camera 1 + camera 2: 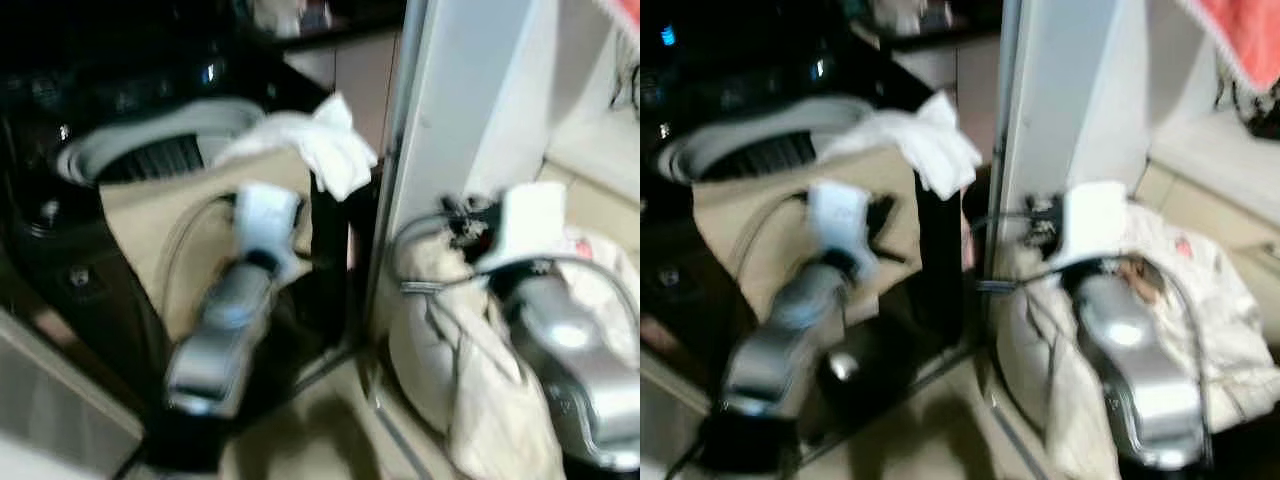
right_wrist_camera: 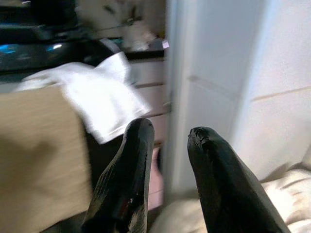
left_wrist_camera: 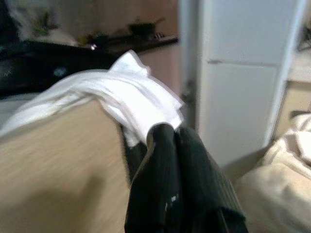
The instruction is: Clothes washing
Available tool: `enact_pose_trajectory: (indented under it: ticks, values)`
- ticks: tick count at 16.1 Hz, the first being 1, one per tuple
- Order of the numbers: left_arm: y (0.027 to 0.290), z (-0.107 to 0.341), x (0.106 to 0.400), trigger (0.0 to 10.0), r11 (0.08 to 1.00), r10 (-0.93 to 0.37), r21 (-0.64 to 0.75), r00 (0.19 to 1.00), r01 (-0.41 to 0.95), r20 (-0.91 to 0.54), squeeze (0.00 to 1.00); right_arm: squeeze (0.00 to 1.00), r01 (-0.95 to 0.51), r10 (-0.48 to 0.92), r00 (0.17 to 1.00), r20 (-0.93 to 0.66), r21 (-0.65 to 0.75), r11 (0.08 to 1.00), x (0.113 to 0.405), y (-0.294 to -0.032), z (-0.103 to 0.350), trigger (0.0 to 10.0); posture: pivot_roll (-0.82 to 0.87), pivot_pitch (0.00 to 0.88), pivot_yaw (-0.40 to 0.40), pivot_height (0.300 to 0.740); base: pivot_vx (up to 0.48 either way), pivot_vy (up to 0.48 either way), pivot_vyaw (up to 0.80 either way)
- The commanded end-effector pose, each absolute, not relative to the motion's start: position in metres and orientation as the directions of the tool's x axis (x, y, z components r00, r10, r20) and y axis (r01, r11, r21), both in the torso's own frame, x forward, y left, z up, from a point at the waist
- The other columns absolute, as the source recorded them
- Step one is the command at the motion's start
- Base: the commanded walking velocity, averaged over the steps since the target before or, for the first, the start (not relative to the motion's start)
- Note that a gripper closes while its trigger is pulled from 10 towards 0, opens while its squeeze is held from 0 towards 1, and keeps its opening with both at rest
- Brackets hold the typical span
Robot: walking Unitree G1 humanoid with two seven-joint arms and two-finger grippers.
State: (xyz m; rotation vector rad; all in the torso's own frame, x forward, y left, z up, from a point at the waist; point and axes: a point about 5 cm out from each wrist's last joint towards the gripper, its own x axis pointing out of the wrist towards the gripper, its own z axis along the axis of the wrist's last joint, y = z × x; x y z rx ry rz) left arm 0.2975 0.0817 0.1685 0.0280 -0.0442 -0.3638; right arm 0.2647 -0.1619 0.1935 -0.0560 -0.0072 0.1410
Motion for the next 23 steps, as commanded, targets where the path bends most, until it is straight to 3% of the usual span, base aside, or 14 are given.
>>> enact_pose_trajectory:
  ticks: [1,6,12,15,17,18,19,20,23]
  values:
    - [0.098,0.178,0.300,10.0,0.955,-0.293,0.061,0.954,0.289,0.060,0.00,0.00,-0.199,0.201,0.979,0.028,-0.062,0.978,0.267,-0.151,0.198,10.0,-0.09,0.000,0.040,0.740,0.334,0.000,0.00]
    - [0.106,0.202,0.302,10.0,0.957,-0.270,0.143,0.954,0.251,0.132,0.00,0.00,-0.266,0.271,0.962,0.047,-0.086,0.960,0.272,-0.144,0.204,10.0,-0.07,0.000,0.016,0.740,0.333,0.000,0.64]
    - [0.102,0.218,0.300,10.0,0.950,-0.295,0.161,0.941,0.269,0.165,0.00,0.00,-0.236,0.233,0.970,0.071,0.041,0.971,0.276,-0.148,0.205,10.0,-0.07,0.000,0.026,0.740,0.334,0.000,0.00]
    - [0.108,0.211,0.300,10.0,0.953,-0.284,0.141,0.953,0.268,0.107,0.00,0.00,-0.229,0.223,0.972,0.077,0.076,0.970,0.280,-0.150,0.208,10.0,-0.06,0.000,0.024,0.740,0.000,0.000,0.00]
    - [0.116,0.217,0.300,10.0,0.952,-0.290,0.151,0.945,0.268,0.150,0.00,0.00,-0.213,0.207,0.976,0.071,0.089,0.973,0.287,-0.155,0.212,10.0,-0.07,0.000,0.006,0.740,0.000,0.000,0.00]
    - [0.117,0.219,0.300,10.0,0.943,-0.304,0.189,0.940,0.274,0.154,0.00,0.05,-0.203,0.197,0.978,0.067,0.087,0.975,0.291,-0.158,0.212,10.0,-0.06,0.000,0.002,0.740,0.000,0.000,0.00]
    - [0.118,0.220,0.300,10.0,0.932,-0.327,0.217,0.932,0.291,0.154,0.00,0.60,-0.176,0.172,0.984,0.051,0.090,0.980,0.297,-0.162,0.210,10.0,-0.05,0.000,0.000,0.740,0.000,0.000,0.00]
    - [0.119,0.220,0.300,10.0,0.923,-0.339,0.240,0.931,0.301,0.136,0.00,1.00,-0.162,0.159,0.986,0.041,0.097,0.982,0.302,-0.165,0.208,10.0,-0.04,0.000,0.000,0.740,0.000,0.000,0.00]
    - [0.126,0.217,0.303,10.0,0.915,-0.347,0.259,0.931,0.310,0.111,0.00,1.00,-0.106,0.113,0.991,-0.065,0.103,0.989,0.331,-0.177,0.192,10.0,-0.03,0.000,0.004,0.740,0.000,0.000,0.00]
